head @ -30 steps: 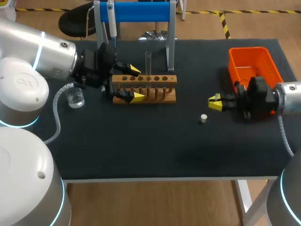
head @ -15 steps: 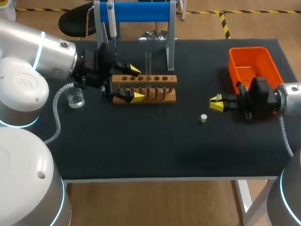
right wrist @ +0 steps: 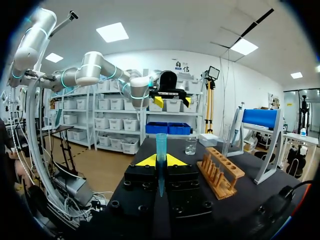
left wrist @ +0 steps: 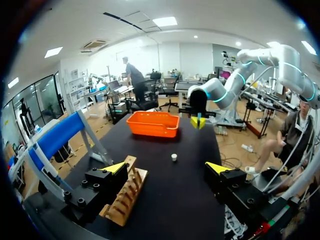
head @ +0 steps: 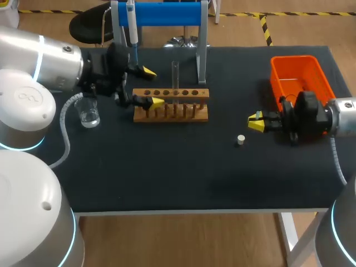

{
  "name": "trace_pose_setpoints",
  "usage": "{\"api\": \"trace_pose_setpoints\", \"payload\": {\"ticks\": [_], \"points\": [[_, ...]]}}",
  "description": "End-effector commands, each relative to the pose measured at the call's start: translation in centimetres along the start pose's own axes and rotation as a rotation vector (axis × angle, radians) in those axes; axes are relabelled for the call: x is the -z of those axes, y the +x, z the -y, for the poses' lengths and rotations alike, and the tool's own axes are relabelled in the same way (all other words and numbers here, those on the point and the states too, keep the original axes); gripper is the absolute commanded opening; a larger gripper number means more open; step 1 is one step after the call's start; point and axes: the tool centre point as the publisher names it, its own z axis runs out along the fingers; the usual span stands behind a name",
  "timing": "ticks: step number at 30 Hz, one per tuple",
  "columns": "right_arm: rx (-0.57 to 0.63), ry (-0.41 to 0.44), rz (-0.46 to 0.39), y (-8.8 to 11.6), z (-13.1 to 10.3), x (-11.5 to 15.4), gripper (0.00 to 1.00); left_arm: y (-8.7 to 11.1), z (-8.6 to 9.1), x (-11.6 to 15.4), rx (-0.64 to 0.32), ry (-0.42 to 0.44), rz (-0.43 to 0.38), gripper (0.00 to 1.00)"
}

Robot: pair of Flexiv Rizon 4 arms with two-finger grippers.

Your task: Invert the test tube, pick up the pipette, mount the tip to pipette, aspirate from beaker and dispense into the tube, eject the tip, return the pipette, and cap with the stopper.

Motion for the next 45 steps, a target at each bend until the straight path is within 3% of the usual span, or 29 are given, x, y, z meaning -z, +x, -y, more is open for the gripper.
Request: {"api": "trace_pose_setpoints", "payload": {"ticks": [1, 9, 20, 23, 33, 45], "points": [[0.001, 0.004, 0.003, 0.2, -0.1, 0.0, 0.0, -1.9, -0.5, 1.0, 0.01, 0.002, 0.05, 1.0], [0.001, 0.004, 0.003, 0.2, -0.1, 0.0, 0.0, -7.2, -0.7, 1.7, 0.091, 0.016, 0.255, 1.0], [0.001, 0.004, 0.003, 0.2, -0.1, 0.0, 0.0, -12.2, -1.3, 0.4, 0.245, 0.032, 0.522, 1.0], [0.001, 0.004, 0.003, 0.2, -0.1, 0.0, 0.0, -13.3, -1.5, 0.0, 0.266, 0.019, 0.569, 1.0], [0.001, 0.004, 0.003, 0.2, -0.1, 0.0, 0.0, -15.9, -1.9, -0.1, 0.345, 0.095, 0.779, 1.0], [0.001, 0.004, 0.003, 0.2, -0.1, 0.0, 0.0, -17.8, -2.2, -0.3, 0.395, 0.188, 0.913, 1.0]]}}
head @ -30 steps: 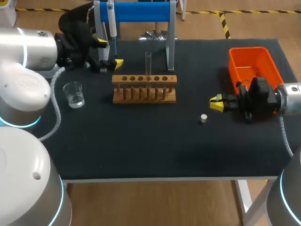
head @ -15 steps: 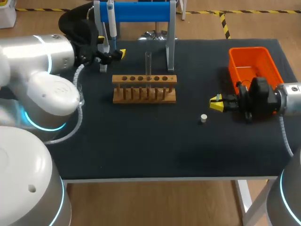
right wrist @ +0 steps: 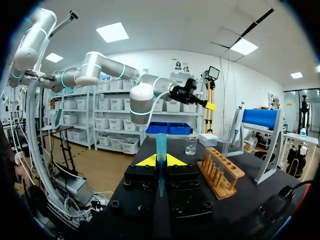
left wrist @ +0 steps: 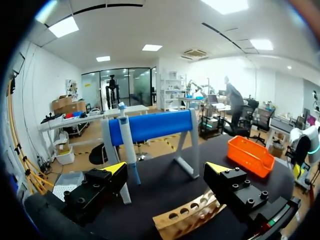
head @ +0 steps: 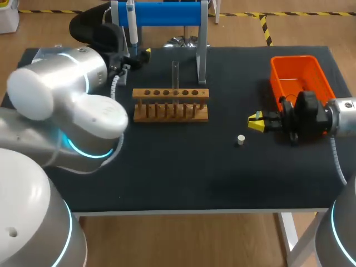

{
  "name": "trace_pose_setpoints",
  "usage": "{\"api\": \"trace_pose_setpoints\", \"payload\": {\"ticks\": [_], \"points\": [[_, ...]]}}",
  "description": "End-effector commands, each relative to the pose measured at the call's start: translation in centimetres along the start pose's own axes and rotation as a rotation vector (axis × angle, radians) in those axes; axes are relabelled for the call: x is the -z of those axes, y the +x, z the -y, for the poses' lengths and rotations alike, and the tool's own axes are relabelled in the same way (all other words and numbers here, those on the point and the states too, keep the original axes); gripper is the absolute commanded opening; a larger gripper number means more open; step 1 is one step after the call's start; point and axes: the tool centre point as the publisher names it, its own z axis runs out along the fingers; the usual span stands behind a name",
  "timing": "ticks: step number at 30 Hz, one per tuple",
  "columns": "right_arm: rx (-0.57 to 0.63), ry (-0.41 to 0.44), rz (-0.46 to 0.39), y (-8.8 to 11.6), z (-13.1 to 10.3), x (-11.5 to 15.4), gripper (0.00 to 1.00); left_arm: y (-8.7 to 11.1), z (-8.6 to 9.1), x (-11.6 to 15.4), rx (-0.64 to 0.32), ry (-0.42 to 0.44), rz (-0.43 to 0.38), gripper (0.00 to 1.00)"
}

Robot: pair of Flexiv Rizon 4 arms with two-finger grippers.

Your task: Invert the test tube, pick up the pipette, mount the tip to pipette, aspirate from beaker and dispense into the tube, eject the tip, return the pipette, and cap with the stopper.

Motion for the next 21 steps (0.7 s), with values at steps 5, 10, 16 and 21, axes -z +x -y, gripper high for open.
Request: {"api": "trace_pose_setpoints", "payload": {"ticks": [5, 10, 16, 21], "points": [[0.001, 0.003, 0.003, 0.1, -0.1, 0.0, 0.0, -0.4, -0.1, -1.4, 0.028, 0.091, 0.168, 1.0], [0.001, 0.003, 0.003, 0.1, -0.1, 0.0, 0.0, -0.7, 0.3, -2.0, 0.036, 0.108, 0.198, 1.0], [0.001, 0.003, 0.003, 0.1, -0.1, 0.0, 0.0, -0.8, 0.6, -3.3, 0.037, 0.115, 0.212, 1.0], [0.001, 0.003, 0.003, 0.1, -0.1, 0.0, 0.0, -0.9, 0.8, -4.0, 0.03, 0.097, 0.231, 1.0]]}}
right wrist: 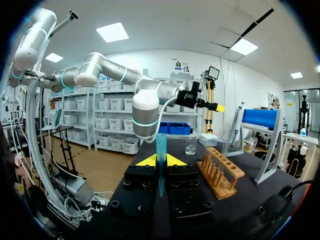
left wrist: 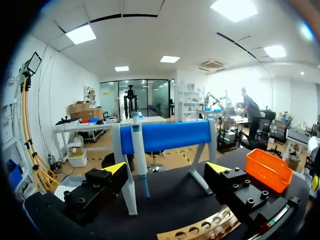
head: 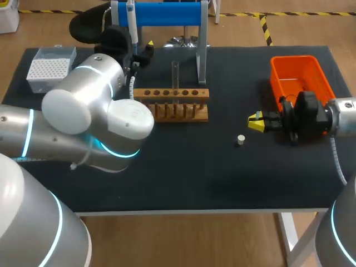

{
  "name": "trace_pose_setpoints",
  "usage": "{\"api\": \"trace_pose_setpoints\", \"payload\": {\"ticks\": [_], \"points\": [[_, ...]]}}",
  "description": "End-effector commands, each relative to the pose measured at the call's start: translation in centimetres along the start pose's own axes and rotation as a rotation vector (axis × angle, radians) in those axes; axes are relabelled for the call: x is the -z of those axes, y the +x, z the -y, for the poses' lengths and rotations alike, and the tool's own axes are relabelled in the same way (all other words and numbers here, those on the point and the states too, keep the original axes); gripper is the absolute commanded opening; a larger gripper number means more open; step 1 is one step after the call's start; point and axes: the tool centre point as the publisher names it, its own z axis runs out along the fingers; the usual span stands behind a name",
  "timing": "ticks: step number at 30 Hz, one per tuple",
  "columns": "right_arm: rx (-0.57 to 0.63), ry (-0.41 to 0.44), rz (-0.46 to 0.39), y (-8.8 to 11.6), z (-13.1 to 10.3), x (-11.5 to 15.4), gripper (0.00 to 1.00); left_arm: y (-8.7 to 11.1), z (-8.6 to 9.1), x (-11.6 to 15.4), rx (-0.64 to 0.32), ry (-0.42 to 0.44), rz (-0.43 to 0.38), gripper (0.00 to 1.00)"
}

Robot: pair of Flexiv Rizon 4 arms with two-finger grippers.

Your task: Invert the test tube, pick up the pipette, mount the tip to pipette, aspirate from beaker and dispense into the tube, eject the tip, return the pipette, and cap with the stopper.

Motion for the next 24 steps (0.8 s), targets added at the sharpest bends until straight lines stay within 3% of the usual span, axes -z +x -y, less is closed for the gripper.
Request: {"api": "trace_pose_setpoints", "payload": {"ticks": [1, 24], "points": [[0.001, 0.003, 0.003, 0.1, -0.1, 0.0, 0.0, 0.3, 0.2, -1.0, -0.003, -0.01, 0.084, 1.0], [0.001, 0.003, 0.003, 0.1, -0.1, 0.0, 0.0, -1.7, 0.7, -5.3, 0.032, 0.004, 0.157, 1.0]]}}
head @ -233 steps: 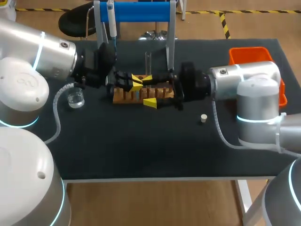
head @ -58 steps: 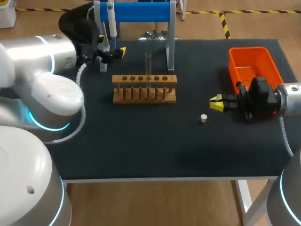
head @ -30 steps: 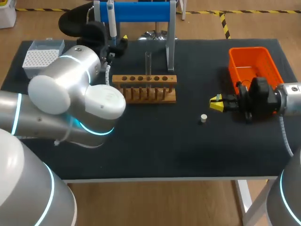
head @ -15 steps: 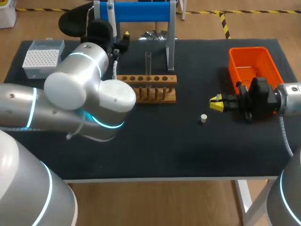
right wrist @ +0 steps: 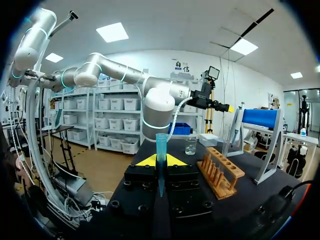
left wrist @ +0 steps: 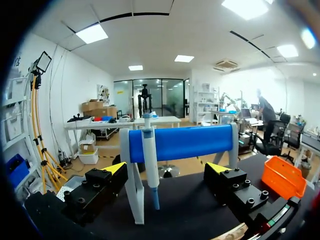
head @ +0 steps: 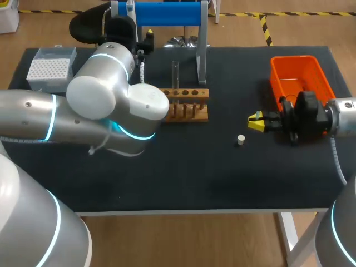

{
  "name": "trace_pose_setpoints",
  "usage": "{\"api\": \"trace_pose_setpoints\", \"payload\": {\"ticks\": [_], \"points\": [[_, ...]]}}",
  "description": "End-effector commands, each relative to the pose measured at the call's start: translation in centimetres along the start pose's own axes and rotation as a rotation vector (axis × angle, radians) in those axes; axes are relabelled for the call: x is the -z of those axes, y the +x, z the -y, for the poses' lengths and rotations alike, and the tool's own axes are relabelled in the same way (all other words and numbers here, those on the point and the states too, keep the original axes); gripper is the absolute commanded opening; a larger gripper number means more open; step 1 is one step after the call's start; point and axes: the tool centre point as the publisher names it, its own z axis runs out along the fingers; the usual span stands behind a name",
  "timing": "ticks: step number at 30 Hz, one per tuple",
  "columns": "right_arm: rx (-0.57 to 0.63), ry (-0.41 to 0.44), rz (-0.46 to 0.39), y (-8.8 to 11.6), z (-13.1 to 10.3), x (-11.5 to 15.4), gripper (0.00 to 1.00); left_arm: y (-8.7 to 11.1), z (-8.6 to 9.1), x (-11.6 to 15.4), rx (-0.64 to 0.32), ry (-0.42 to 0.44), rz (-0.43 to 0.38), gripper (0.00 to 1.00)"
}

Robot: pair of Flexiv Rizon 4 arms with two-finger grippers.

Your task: Invert the test tube, pick up the pipette, mount the tip to pipette, aspirate from beaker and dispense into the tube, eject the tip, return the pipette, and cap with the stopper.

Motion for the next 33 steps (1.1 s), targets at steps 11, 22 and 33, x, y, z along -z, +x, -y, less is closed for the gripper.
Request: {"api": "trace_pose_setpoints", "payload": {"ticks": [11, 22, 33], "points": [[0.001, 0.003, 0.003, 0.1, -0.1, 0.0, 0.0, 0.4, -0.2, -1.4, 0.007, 0.01, 0.024, 1.0], [0.001, 0.003, 0.003, 0.1, -0.1, 0.0, 0.0, 0.4, -0.2, -1.4, 0.007, 0.01, 0.024, 1.0], [0.001, 0.003, 0.003, 0.1, -0.1, 0.0, 0.0, 0.6, 0.1, -2.3, 0.001, 0.041, 0.015, 1.0]]}}
